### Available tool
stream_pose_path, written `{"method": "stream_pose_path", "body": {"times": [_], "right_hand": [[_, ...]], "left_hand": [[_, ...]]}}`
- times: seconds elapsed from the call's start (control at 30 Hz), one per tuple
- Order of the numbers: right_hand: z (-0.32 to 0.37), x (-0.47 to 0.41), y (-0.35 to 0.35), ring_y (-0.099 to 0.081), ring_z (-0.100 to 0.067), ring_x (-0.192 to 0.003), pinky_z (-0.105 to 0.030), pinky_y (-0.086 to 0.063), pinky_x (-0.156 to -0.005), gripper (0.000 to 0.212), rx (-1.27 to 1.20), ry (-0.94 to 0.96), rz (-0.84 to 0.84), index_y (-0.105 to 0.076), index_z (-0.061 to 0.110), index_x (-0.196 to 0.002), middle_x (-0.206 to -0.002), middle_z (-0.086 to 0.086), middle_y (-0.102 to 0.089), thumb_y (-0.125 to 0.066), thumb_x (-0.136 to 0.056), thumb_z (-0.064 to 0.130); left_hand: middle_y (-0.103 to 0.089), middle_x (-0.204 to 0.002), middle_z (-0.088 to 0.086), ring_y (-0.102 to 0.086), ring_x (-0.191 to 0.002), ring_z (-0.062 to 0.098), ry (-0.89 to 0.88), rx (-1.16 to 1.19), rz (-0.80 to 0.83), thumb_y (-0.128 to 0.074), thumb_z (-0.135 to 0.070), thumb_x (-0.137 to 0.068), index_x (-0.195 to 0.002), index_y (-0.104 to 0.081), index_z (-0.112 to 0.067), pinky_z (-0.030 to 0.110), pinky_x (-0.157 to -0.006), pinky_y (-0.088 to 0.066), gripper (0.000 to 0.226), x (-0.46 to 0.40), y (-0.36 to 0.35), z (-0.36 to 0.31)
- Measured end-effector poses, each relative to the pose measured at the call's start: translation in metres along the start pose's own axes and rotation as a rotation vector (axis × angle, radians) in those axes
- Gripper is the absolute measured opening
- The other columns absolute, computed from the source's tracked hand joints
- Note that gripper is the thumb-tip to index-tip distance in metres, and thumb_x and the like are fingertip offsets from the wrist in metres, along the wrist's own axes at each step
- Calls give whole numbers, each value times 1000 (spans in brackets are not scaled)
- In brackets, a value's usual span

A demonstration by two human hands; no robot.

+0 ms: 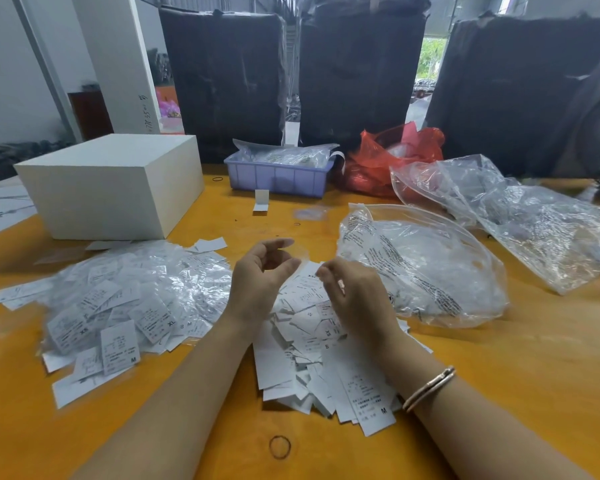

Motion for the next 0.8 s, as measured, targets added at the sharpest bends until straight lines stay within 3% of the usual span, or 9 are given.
{"method": "stream_pose_path", "body": {"times": [0.1, 0.17, 0.27, 0.43, 0.5, 0.57, 0.67, 0.73, 0.8], "right_hand": [[-5, 0, 2, -63, -21, -86, -44, -45, -84, 14, -92, -33, 46, -63, 9, -98, -90, -5, -69, -56, -93, 19], [-5, 4, -9, -56, -17, -106, -37, -35, -96, 28, 1, 7, 222, -60, 16, -115, -110, 1, -66, -56, -91, 31], [0, 9, -20, -46, -14, -117, -32, -27, -96, 44, 178, 105, 354, -50, 24, -130, -126, 7, -59, -50, -90, 41], [8, 8, -16, -56, -19, -104, -35, -31, -89, 27, 248, 210, 237, -63, 23, -114, -111, 4, -67, -46, -95, 30], [7, 6, -12, -60, -24, -99, -37, -35, -89, 20, 83, 135, 157, -68, 15, -102, -101, -1, -69, -51, -92, 18], [-1, 3, -5, -57, -24, -104, -40, -38, -93, 17, -214, 26, 40, -72, 15, -91, -105, -1, -65, -60, -85, 5], [-12, -1, 8, -46, -10, -115, -25, -36, -100, 40, -540, -115, -120, -73, 29, -80, -117, 5, -48, -65, -77, -10], [-19, -3, 12, -51, 4, -101, -15, -42, -88, 42, -745, -224, -166, -72, 26, -74, -108, 7, -52, -59, -79, -14], [-27, -1, 11, -63, -2, -84, -15, -48, -77, 41, -929, -339, -172, -71, 20, -82, -92, 5, -66, -48, -83, -14]], "left_hand": [[-56, -71, -8, -54, -67, -3, -65, -94, -2, -70, -7, -82, -100, -63, -21, 11, -67, -45, 24, 2, -2, -3], [-57, -73, -7, -54, -67, -4, -80, -113, -22, -69, -6, -82, -100, -62, -20, 11, -68, -45, 24, 2, -1, -3], [-57, -76, -6, -54, -67, -5, -90, -133, -51, -69, -6, -83, -99, -61, -22, 10, -68, -46, 24, 1, 1, -3], [-58, -76, -6, -53, -66, -6, -96, -156, -52, -69, -5, -83, -102, -62, -17, 9, -66, -45, 23, 0, 1, -2], [-58, -76, -6, -54, -66, -6, -97, -149, -52, -69, -4, -82, -102, -63, -16, 8, -66, -44, 24, 0, 1, -1], [-58, -76, -7, -54, -66, -6, -106, -152, -42, -70, -5, -82, -99, -62, -21, 9, -67, -45, 24, 0, 0, -2], [-58, -76, -7, -54, -67, -5, -132, -190, -32, -70, -6, -82, -99, -61, -23, 9, -66, -45, 25, 1, 0, -3], [-58, -76, -7, -54, -68, -5, -160, -233, -35, -70, -6, -82, -100, -61, -22, 9, -66, -46, 26, 2, 0, -4], [-58, -76, -7, -54, -70, -4, -203, -298, -39, -70, -6, -82, -103, -61, -18, 10, -67, -46, 26, 2, 0, -6]]}}
Point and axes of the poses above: each hand's wrist, its own x-axis away from the middle knuckle, its own y-axis out of the back of the hand, z = x × y, the point moved 4 cm from there along -x, towards the middle knuckle
